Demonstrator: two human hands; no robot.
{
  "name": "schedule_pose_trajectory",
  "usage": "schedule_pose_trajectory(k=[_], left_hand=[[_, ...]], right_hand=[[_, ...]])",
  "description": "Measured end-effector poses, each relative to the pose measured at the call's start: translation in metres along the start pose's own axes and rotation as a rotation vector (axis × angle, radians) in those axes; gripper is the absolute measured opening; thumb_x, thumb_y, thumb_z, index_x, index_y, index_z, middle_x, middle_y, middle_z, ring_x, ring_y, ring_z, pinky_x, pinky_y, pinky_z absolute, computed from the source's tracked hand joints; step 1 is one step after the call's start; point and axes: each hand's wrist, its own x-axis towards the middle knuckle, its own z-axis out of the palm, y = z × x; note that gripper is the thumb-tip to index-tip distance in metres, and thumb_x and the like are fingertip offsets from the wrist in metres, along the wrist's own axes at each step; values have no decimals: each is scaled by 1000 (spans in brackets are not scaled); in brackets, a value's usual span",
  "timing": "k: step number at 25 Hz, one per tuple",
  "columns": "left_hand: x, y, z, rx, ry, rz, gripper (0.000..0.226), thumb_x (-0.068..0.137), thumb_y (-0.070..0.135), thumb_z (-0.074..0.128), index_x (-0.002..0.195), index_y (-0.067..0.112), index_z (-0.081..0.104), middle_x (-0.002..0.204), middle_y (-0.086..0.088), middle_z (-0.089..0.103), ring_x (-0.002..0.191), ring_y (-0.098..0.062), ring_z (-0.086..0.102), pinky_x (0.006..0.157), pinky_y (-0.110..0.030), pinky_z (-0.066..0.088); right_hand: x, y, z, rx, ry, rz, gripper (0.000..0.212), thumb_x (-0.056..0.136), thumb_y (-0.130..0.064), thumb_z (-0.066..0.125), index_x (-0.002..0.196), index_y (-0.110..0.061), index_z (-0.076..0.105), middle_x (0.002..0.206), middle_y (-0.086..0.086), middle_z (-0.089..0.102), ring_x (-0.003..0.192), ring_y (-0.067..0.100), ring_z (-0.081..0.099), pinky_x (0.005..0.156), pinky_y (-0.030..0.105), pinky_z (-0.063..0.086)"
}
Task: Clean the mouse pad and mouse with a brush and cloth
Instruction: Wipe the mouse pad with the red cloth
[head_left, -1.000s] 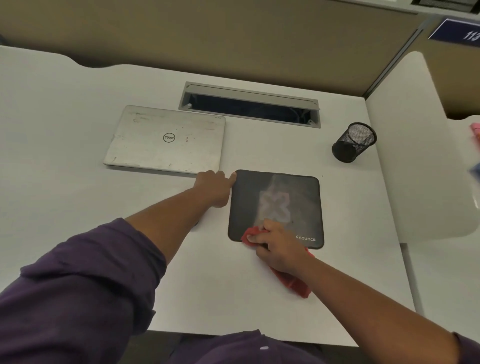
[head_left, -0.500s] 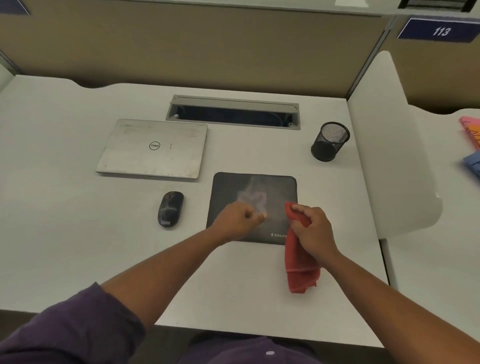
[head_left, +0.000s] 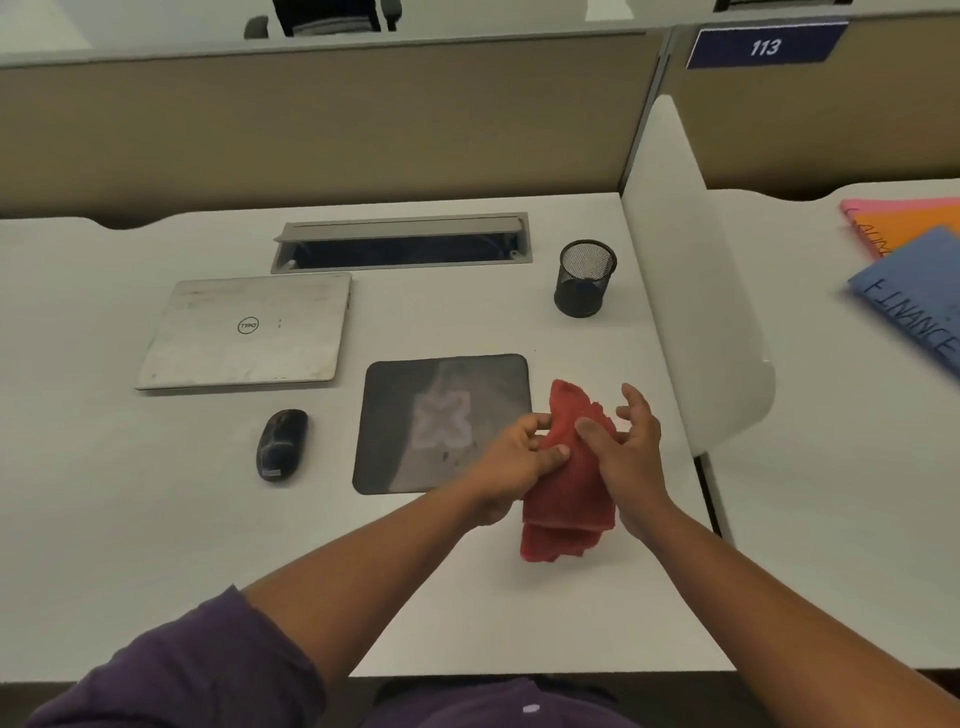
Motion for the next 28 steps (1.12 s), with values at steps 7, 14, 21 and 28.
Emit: schedule_pose_trajectory(k=[7,14,21,28], left_hand=[[36,-1,36,-123,59,-132,33,100,5,55,130,18,52,121,-12,70,112,-31,68,99,-49,54],[56,-7,47,23,144,-118,47,97,10,58,136,29,40,114,2,73,92,-15,72,70,-32,57],[56,-20,37,180,-28,-196,96,88,8,74,153,40,11,94,7,75,87,-13,75,69,-37,62],[54,-18,38,152,22,-214,48,88,37,77,129,30,52,114,1,74,101,-20,73,88,-42,60]], right_hand=[[18,15,-44,247,-163,175,55,84,-36,74,133,-39,48,110,-6,73,95,14,72,75,33,57],[36,24,-48,190,-41,136,62,92,-6,61,137,-42,41,117,-8,66,96,11,70,71,29,57],[53,30,-52,242,31,170,56,96,-4,56,137,-38,40,123,-4,62,104,16,66,78,38,59],[54,29,-46,231,12,181,65,92,2,49,139,-41,37,120,-4,61,102,17,66,78,38,59]])
